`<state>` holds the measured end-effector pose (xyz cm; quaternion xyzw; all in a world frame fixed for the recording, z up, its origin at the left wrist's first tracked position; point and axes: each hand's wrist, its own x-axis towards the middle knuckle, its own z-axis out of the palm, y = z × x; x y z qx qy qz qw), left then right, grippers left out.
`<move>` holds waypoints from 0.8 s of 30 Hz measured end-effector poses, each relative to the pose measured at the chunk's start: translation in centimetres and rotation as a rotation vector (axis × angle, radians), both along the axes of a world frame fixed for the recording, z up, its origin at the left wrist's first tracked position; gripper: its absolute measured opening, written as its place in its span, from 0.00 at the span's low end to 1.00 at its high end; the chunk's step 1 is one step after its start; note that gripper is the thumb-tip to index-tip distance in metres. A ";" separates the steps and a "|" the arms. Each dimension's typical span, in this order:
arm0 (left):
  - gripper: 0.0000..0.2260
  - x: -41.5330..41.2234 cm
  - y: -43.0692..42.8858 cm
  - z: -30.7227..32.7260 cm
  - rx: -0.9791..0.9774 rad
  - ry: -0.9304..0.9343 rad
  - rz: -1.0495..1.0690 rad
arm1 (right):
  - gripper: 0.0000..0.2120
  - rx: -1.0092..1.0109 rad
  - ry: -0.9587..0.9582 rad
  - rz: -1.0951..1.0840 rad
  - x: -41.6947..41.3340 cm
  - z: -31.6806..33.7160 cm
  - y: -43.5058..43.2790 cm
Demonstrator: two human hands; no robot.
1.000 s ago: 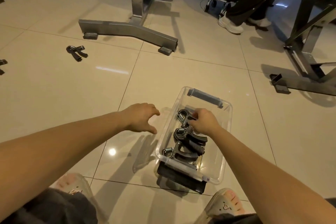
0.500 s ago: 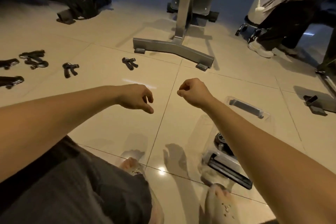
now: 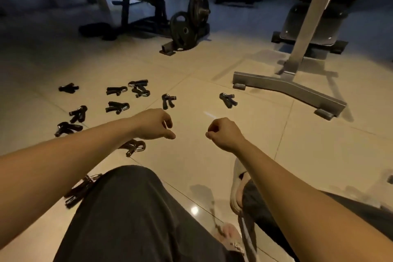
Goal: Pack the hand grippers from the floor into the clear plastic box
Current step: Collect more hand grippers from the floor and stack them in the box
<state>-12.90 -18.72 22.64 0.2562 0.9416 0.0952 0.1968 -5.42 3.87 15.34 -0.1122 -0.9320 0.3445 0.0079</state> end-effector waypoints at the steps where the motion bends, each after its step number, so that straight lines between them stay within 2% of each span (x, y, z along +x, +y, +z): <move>1: 0.19 -1.3 -1.1 0.2 0.006 0.016 0.036 | 0.08 0.012 -0.003 0.015 -1.5 0.1 -0.3; 7: 0.19 -10.0 -3.5 0.4 -0.006 0.040 0.140 | 0.08 0.109 -0.046 -0.013 -10.7 -0.8 1.6; 15: 0.20 -23.2 0.4 -2.4 -0.047 0.027 0.161 | 0.05 0.195 -0.145 -0.046 -23.1 -2.7 7.0; 19: 0.18 -29.5 4.5 -5.9 -0.016 0.008 0.241 | 0.10 0.237 -0.224 -0.085 -28.8 -4.5 10.5; 21: 0.16 -32.5 7.0 -8.8 0.003 -0.015 0.287 | 0.07 0.238 -0.226 -0.110 -31.6 -6.6 12.8; 24: 0.18 -36.8 9.7 -14.0 0.015 -0.077 0.355 | 0.14 0.205 -0.251 -0.157 -35.2 -10.7 16.3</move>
